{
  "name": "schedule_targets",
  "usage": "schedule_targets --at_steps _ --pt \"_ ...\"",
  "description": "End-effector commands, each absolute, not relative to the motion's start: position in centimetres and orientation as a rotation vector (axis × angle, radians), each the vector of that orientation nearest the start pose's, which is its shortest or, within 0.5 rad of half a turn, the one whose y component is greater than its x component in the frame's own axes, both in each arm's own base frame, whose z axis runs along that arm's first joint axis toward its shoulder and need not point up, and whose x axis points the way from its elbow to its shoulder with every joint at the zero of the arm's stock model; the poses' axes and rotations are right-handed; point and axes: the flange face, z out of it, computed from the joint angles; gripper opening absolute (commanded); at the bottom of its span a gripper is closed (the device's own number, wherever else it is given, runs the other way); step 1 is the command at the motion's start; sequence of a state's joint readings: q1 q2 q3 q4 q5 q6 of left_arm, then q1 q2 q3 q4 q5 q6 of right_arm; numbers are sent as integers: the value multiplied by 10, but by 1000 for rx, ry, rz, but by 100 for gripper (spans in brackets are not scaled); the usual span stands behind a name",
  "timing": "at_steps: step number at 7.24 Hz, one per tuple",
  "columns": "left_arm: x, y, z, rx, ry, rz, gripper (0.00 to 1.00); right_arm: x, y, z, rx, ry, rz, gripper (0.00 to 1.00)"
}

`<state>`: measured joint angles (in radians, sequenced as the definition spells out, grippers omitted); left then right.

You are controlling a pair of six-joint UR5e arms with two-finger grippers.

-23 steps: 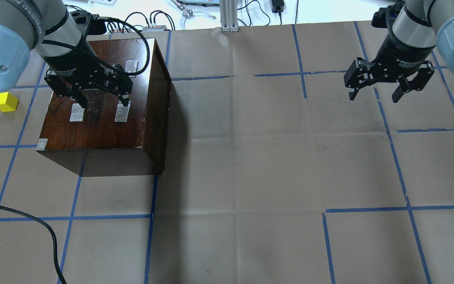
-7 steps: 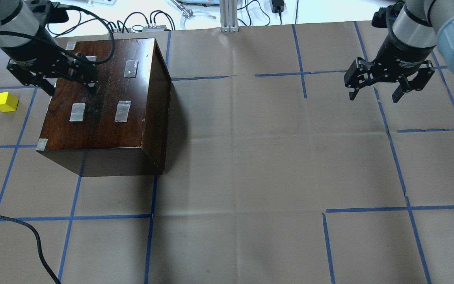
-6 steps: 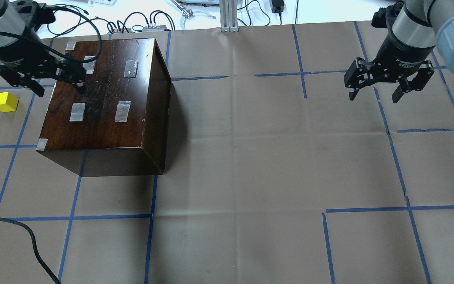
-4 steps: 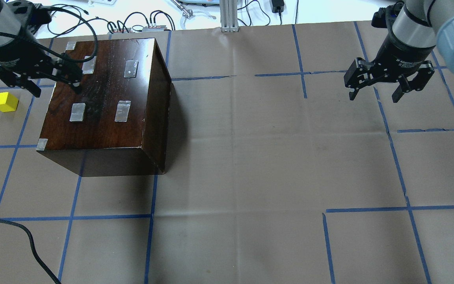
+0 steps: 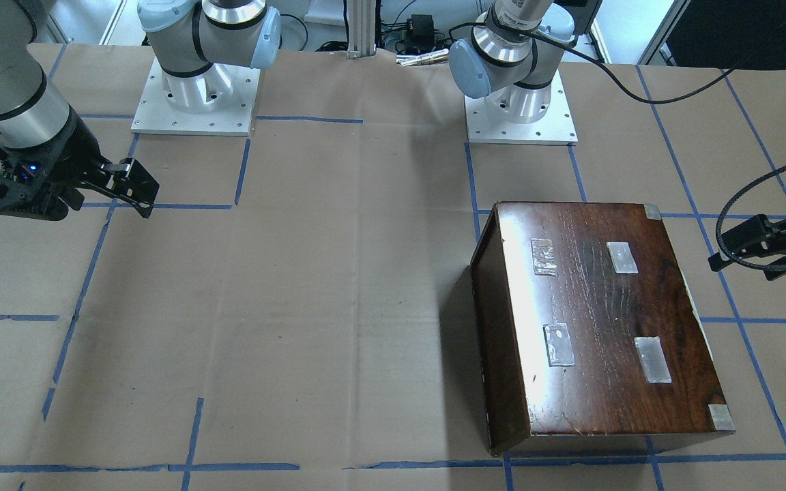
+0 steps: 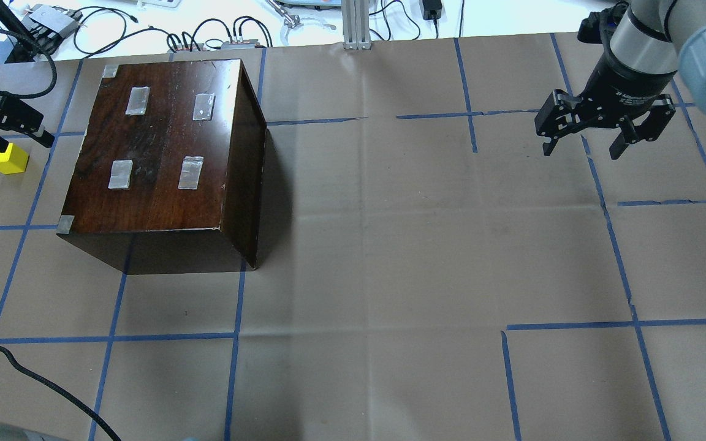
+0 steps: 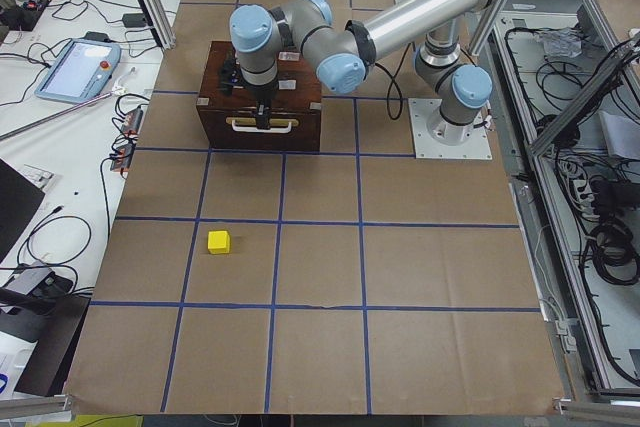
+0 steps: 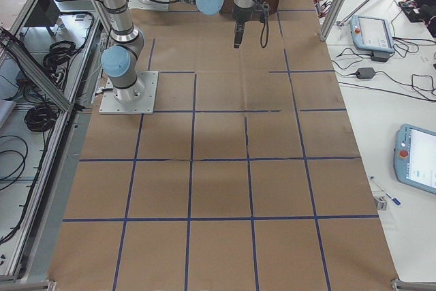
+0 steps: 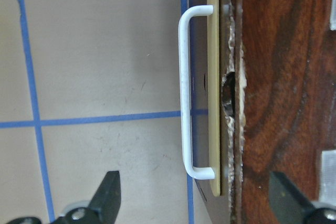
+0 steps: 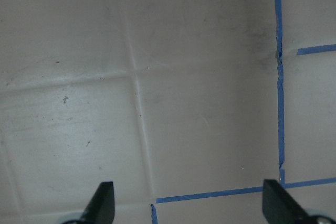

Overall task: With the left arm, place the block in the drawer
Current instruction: 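Lower the left gripper to the white drawer handle and grasp it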

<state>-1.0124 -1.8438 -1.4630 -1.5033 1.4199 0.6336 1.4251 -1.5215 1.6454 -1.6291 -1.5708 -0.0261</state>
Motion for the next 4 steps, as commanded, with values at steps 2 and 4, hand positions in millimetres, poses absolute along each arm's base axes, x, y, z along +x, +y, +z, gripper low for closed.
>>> schedule_targets --at_steps 2,4 --pt "213 -589 356 74 3378 66 99 59 -517 432 190 3129 103 100" --pt "217 -595 338 54 3436 55 99 59 -517 432 190 3129 103 100"
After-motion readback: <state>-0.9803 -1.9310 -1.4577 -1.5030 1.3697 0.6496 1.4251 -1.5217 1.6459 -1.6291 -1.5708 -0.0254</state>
